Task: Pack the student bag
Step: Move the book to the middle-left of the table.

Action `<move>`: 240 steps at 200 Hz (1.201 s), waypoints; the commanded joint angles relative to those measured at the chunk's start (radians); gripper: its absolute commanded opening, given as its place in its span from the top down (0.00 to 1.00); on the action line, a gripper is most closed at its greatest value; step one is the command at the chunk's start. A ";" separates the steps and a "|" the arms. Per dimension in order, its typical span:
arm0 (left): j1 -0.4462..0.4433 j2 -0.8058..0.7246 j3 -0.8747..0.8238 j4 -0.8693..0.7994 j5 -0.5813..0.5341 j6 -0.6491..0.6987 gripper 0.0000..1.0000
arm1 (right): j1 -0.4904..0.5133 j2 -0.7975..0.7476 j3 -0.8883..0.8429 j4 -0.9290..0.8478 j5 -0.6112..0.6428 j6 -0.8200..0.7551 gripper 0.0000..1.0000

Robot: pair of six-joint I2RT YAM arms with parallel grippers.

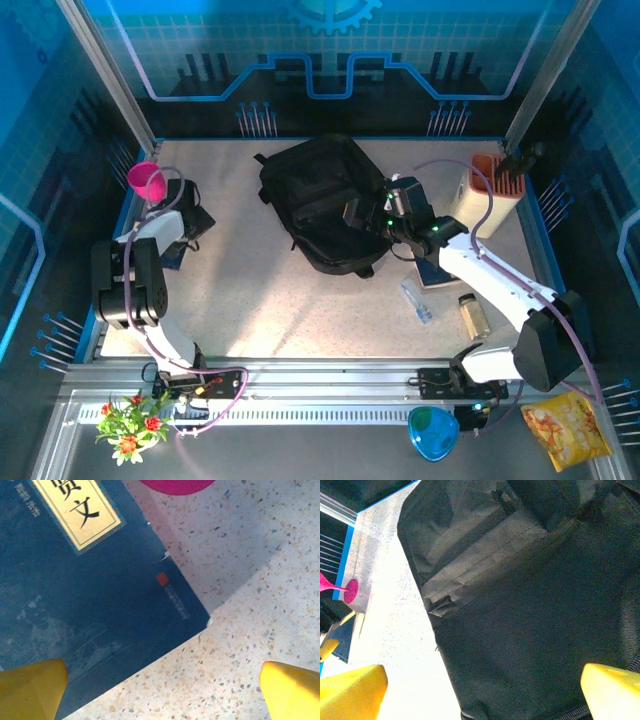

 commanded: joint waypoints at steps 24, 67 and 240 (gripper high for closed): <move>0.043 0.073 0.049 -0.082 0.118 -0.073 0.03 | 0.007 -0.042 -0.004 0.012 -0.003 0.007 0.00; 0.047 0.079 0.027 -0.096 0.197 -0.094 0.04 | 0.001 -0.088 -0.024 -0.004 0.030 0.007 0.00; -0.597 -0.181 -0.170 -0.162 0.345 -0.399 0.13 | 0.042 0.056 0.037 -0.016 -0.005 0.004 0.01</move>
